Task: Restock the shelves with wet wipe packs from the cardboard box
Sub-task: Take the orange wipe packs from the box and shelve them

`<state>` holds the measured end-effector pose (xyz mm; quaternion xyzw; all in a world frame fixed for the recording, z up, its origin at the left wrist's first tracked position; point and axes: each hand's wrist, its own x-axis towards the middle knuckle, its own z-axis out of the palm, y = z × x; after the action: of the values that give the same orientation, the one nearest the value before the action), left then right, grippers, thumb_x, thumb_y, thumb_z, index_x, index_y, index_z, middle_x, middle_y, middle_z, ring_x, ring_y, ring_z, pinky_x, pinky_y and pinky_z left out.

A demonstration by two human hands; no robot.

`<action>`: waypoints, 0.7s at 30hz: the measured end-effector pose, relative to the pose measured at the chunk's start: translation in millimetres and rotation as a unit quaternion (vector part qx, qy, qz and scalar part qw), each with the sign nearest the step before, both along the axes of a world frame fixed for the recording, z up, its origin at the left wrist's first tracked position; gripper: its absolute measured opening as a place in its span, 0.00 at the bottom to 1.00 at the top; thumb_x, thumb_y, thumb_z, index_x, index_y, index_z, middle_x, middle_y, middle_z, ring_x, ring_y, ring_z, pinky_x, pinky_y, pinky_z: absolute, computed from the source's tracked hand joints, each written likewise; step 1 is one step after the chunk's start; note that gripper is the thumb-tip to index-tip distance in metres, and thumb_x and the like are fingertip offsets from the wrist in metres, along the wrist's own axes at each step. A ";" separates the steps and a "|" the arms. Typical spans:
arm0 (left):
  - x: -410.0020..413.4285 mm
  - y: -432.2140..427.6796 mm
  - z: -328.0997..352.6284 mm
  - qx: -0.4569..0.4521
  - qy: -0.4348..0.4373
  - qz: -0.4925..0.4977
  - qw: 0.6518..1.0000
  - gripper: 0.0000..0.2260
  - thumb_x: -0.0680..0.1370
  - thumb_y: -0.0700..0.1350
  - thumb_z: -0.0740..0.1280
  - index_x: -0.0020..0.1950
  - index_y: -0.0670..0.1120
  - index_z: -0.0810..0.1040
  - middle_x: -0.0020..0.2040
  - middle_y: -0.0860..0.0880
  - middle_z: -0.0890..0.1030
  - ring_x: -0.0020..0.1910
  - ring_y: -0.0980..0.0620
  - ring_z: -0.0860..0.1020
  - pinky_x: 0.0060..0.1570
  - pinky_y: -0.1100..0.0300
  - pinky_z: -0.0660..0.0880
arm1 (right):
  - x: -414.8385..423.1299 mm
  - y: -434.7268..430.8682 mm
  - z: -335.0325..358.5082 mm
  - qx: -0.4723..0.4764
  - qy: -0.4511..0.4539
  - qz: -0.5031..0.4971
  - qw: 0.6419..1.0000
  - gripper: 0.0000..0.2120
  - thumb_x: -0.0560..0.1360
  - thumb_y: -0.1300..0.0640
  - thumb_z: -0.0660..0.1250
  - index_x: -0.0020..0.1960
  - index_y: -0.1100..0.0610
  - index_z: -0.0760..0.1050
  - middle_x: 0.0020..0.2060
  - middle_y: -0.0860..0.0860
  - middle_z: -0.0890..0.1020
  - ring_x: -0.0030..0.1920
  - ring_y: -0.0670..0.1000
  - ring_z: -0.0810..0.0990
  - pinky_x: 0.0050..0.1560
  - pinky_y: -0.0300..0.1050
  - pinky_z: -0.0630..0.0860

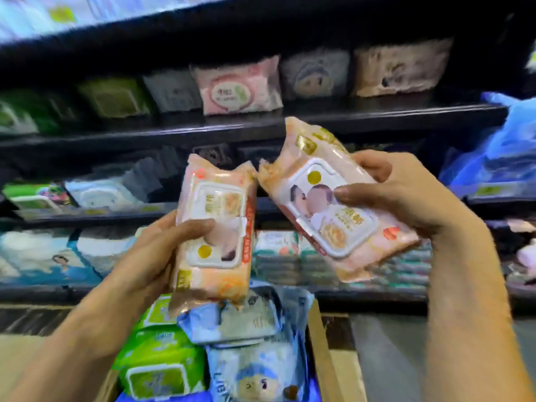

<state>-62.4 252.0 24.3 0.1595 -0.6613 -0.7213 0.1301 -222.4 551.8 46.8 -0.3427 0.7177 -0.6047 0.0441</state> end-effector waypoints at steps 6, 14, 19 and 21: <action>-47.3 23.0 47.1 -0.092 -0.011 -0.060 0.994 0.42 0.49 0.52 0.85 0.61 0.43 0.81 0.56 0.37 0.84 0.46 0.43 0.85 0.46 0.51 0.83 | -13.0 54.1 -14.9 -0.100 -0.031 -0.093 0.990 0.31 0.54 0.43 0.82 0.54 0.54 0.84 0.45 0.48 0.89 0.45 0.47 0.87 0.48 0.46 0.82; -97.5 51.7 49.2 -0.082 -0.059 -0.067 0.993 0.26 0.68 0.40 0.77 0.64 0.41 0.76 0.56 0.36 0.84 0.55 0.35 0.83 0.55 0.41 0.80 | -9.3 79.1 -17.2 -0.128 -0.031 -0.188 0.973 0.30 0.55 0.47 0.80 0.56 0.49 0.81 0.41 0.40 0.88 0.38 0.41 0.87 0.32 0.33 0.78; -128.6 47.6 42.5 -0.074 -0.035 -0.095 0.992 0.23 0.70 0.42 0.77 0.63 0.44 0.76 0.53 0.39 0.85 0.52 0.37 0.84 0.54 0.37 0.80 | -17.6 83.4 -11.9 -0.107 -0.031 -0.266 0.958 0.28 0.59 0.49 0.82 0.57 0.47 0.81 0.40 0.39 0.87 0.36 0.41 0.86 0.33 0.40 0.79; -137.6 39.9 39.7 -0.080 -0.009 -0.116 0.990 0.24 0.69 0.43 0.78 0.63 0.45 0.77 0.52 0.40 0.86 0.50 0.37 0.85 0.53 0.38 0.81 | -24.7 70.3 -11.7 -0.088 -0.025 -0.279 0.956 0.24 0.63 0.53 0.82 0.57 0.48 0.81 0.39 0.38 0.87 0.34 0.40 0.86 0.29 0.36 0.78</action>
<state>-200.0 291.9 64.0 0.0776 -0.7321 -0.6748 0.0521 -247.1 622.1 35.1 -0.1161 0.7272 -0.6621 -0.1387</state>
